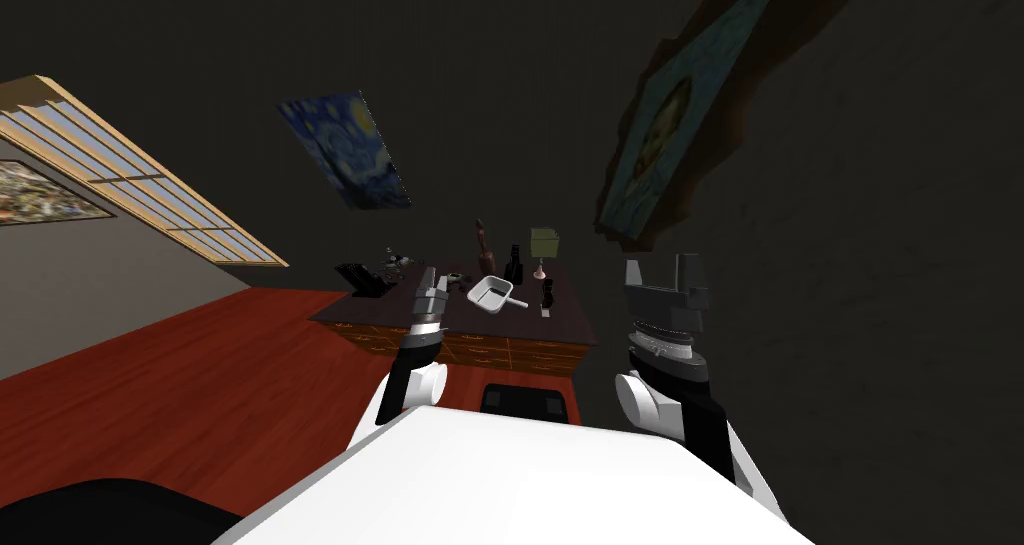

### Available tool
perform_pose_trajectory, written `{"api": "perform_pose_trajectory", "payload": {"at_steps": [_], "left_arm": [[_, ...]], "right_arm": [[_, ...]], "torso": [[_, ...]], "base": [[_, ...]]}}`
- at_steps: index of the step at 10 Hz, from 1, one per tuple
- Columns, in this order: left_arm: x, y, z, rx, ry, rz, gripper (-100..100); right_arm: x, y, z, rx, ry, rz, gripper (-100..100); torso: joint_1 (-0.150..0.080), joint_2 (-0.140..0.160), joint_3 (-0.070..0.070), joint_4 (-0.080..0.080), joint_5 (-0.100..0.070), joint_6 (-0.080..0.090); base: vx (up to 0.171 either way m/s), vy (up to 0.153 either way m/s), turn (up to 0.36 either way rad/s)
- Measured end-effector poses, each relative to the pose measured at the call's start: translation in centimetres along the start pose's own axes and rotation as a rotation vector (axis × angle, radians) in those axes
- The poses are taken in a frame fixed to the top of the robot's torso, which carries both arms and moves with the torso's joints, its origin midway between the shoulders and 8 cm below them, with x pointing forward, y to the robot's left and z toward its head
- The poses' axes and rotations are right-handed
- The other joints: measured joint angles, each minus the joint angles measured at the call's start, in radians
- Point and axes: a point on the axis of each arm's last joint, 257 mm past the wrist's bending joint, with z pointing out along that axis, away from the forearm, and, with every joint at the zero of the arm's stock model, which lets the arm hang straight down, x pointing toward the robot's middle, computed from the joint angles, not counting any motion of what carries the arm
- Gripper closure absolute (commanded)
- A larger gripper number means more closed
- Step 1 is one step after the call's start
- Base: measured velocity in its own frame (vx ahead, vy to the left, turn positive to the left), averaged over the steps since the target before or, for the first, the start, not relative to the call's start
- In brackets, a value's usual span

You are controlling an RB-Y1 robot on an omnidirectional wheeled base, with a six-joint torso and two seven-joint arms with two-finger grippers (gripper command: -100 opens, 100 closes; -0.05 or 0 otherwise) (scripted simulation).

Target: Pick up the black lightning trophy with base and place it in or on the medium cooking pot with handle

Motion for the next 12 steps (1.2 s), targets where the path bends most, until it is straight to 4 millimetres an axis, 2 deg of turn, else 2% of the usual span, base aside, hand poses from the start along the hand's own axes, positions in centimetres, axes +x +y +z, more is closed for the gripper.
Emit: {"api": "perform_pose_trajectory", "payload": {"at_steps": [3, 6, 9, 11, 12], "left_arm": [[0.0, 0.0, 0.0, 0.0, 0.0, 0.0, 0], [0.0, 0.0, 0.0, 0.0, 0.0, 0.0, 0], [0.0, 0.0, 0.0, 0.0, 0.0, 0.0, 0], [0.0, 0.0, 0.0, 0.0, 0.0, 0.0, 0], [0.0, 0.0, 0.0, 0.0, 0.0, 0.0, 0]], "right_arm": [[0.3, -3.5, -1.7, 0.094, 0.046, -0.016, -100], [0.1, -7.3, -4.8, 0.207, 0.087, -0.034, -100], [-0.4, -9.8, -6.8, 0.277, 0.109, -0.049, -100], [-1.5, -12.3, -9.7, 0.358, 0.133, -0.067, -100], [-1.8, -13.8, -11.5, 0.409, 0.148, -0.077, -100]], "torso": [[0.003, -0.001, 0.0, 0.0, 0.001, 0.0], [0.004, 0.0, 0.0, 0.0, 0.001, 0.0], [0.002, 0.0, 0.0, 0.0, 0.001, 0.0], [0.004, 0.0, 0.0, 0.0, 0.001, 0.0], [0.005, 0.0, 0.0, 0.0, 0.001, 0.0]], "base": [[0.005, 0.045, 0.172], [-0.002, 0.056, 0.162], [0.002, 0.039, 0.15], [0.002, 0.082, 0.343], [0.006, 0.073, 0.055]]}}
